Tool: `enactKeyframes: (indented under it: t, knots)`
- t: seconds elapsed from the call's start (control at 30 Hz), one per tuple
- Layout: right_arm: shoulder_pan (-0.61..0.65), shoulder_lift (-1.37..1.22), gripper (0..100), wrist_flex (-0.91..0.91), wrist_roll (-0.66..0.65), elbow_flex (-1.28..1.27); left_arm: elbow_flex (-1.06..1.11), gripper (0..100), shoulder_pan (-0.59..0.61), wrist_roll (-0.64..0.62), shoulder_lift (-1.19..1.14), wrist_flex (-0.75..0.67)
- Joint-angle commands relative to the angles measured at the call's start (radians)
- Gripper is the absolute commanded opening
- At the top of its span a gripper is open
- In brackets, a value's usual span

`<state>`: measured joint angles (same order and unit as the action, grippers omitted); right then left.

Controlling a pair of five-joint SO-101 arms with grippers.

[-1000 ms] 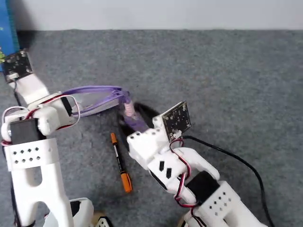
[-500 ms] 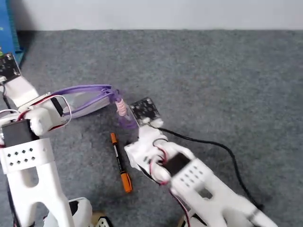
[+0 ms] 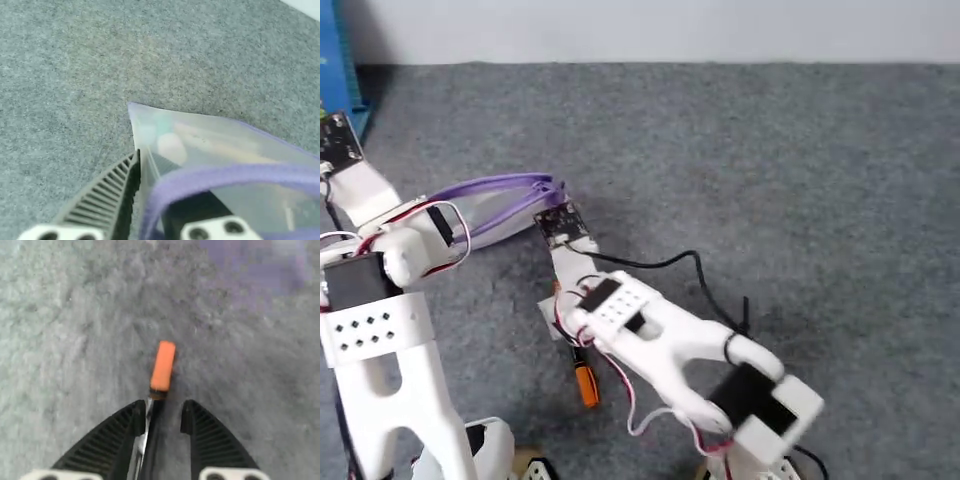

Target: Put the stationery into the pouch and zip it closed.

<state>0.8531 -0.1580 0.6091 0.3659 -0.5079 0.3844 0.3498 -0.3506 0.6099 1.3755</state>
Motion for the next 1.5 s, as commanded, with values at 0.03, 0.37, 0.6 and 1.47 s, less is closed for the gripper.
enactKeyframes:
  t: [0.03,0.37,0.6,1.47]
  knots:
    - [0.004,-0.113,11.5,-0.01,0.008,0.155,-0.008,1,0.009,0.011,0.005,-0.002]
    - [-0.016,-0.059,1.0,0.127,0.006,0.137,0.013,1,0.011,0.011,0.005,-0.008]
    - [-0.065,0.262,0.8,0.217,0.003,-0.048,0.013,1,0.008,0.011,0.005,-0.006]
    - [-0.16,1.431,0.8,0.053,-0.201,-0.347,-0.008,1,-0.195,0.011,0.005,0.021]
